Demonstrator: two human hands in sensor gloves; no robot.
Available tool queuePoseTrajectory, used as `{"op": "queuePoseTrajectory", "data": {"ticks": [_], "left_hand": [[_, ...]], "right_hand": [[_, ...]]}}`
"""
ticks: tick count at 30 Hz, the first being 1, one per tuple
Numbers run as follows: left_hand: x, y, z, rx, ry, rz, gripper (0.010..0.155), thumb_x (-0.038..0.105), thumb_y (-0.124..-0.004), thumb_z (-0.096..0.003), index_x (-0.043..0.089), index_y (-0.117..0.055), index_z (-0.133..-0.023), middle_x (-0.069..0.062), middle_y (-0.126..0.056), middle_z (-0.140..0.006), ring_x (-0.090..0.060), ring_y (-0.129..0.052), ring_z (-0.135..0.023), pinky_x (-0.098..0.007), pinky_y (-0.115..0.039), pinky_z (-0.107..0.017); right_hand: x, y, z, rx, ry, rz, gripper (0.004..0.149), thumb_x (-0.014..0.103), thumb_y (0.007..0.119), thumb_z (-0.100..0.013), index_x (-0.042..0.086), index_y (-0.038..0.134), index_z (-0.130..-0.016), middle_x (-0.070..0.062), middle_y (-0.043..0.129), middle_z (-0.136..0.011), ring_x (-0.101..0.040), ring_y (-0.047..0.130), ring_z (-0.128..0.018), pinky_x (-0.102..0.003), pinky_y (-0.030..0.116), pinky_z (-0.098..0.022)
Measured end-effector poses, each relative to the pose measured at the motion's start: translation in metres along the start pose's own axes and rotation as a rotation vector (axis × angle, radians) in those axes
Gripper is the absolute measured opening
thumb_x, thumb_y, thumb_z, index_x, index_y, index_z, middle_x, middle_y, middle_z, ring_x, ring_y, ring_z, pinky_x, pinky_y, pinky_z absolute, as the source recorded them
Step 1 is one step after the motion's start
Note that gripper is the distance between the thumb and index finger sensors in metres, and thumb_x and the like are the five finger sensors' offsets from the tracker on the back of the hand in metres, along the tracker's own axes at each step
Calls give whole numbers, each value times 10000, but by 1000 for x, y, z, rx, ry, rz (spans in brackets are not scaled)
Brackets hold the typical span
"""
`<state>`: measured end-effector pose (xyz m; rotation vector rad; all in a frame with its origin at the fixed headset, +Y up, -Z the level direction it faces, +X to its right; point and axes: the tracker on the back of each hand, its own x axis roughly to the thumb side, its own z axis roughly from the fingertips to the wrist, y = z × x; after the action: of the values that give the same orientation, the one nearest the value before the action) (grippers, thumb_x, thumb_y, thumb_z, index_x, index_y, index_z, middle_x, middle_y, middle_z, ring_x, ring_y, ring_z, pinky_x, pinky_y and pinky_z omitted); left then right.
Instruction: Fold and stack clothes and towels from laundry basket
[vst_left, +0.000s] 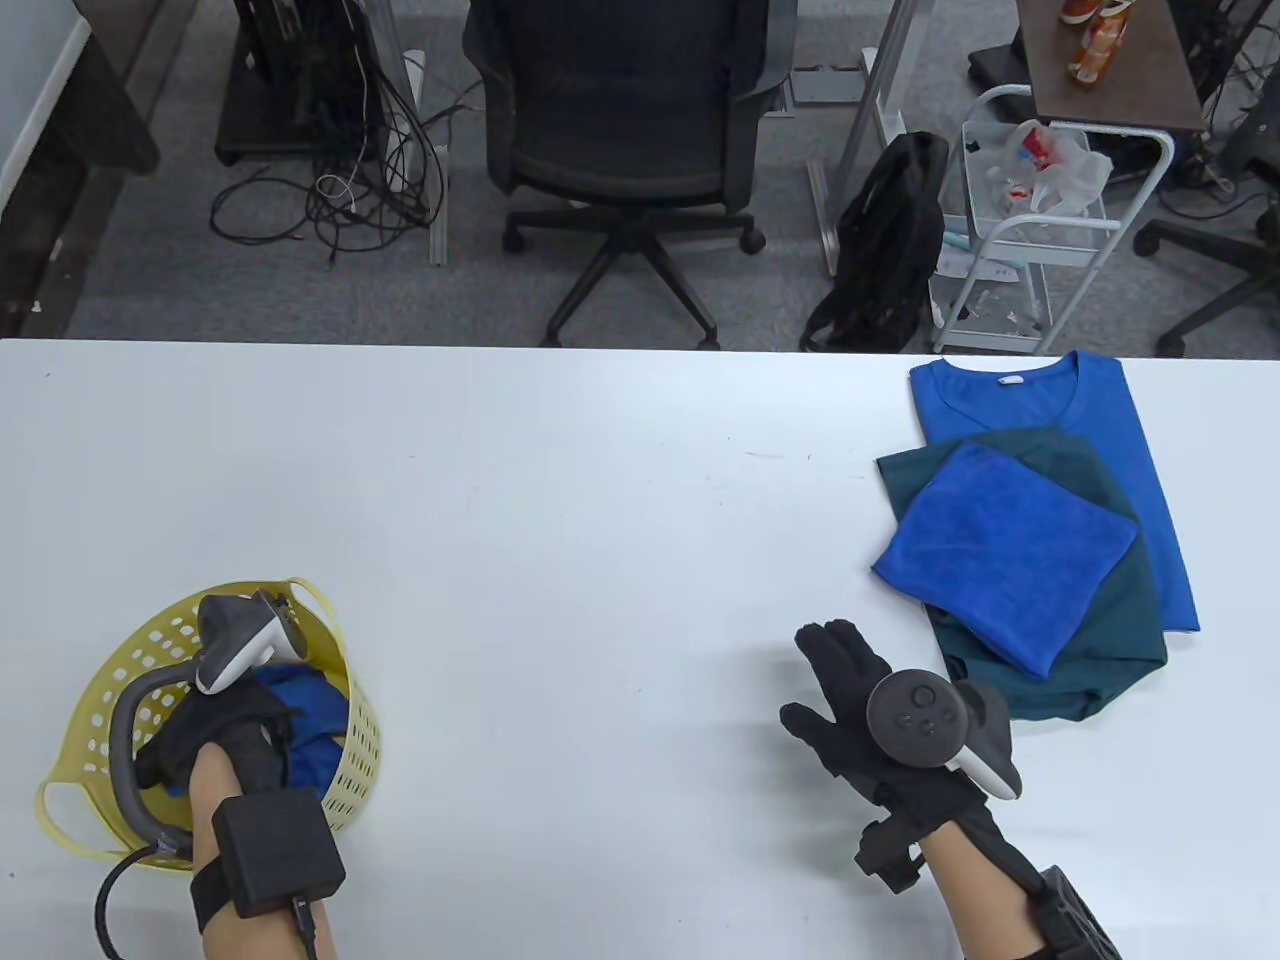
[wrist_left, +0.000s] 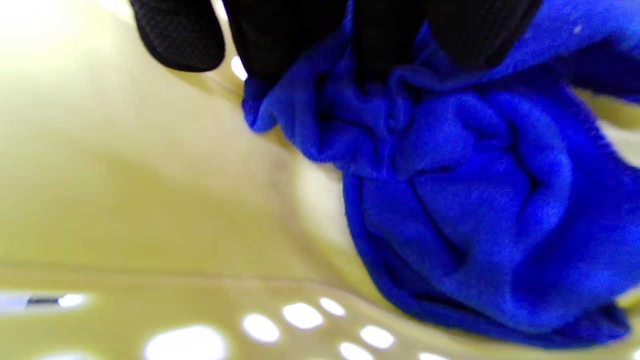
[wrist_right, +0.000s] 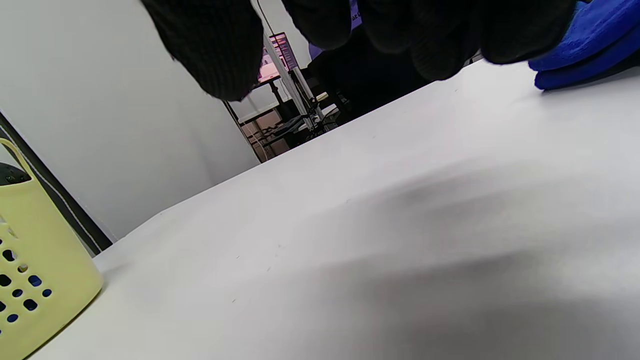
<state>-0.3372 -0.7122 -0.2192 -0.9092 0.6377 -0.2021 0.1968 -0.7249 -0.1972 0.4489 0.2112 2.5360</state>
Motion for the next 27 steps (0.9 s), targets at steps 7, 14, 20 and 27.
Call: {"op": "queuePoseTrajectory", "data": {"ticks": [7,14,20,27], "left_hand": [[-9,43,60,268,78,6,502,517,-947,-404,329,-814,-849,-42,-929,-927,-224,-992,-757,-536,-802,-660],[6,92,160,812,495,-159,376,419,-927,-522,353,-698,-813,-31,-857,-771,-69,-906,-386,-379,-875,-442],[42,101,315,1717,-18,343,426,419,-705,-624,285,-539,-992,-130,-691,-965,-142,-902,-606,-459,-807,-597],[130,60,356,1572,-608,187,380,405,-737,-618,304,-612,-962,-125,-742,-1020,-186,-973,-713,-467,-827,-634]], "right_hand": [[-1,-1,1,-18,-6,-14,789,351,763,-616,-64,383,-1168,-398,348,-1153,-639,524,-969,-757,540,-647],[-3,-8,4,-64,-20,-45,783,354,756,-618,-62,383,-1167,-395,351,-1154,-633,529,-970,-757,542,-645],[-8,-14,6,-100,-26,-83,755,365,736,-626,-33,399,-1172,-398,351,-1154,-631,532,-969,-755,544,-646],[-21,-31,15,-154,-25,-248,808,397,720,-635,-22,301,-1184,-411,309,-1153,-637,524,-969,-754,544,-646]]}}
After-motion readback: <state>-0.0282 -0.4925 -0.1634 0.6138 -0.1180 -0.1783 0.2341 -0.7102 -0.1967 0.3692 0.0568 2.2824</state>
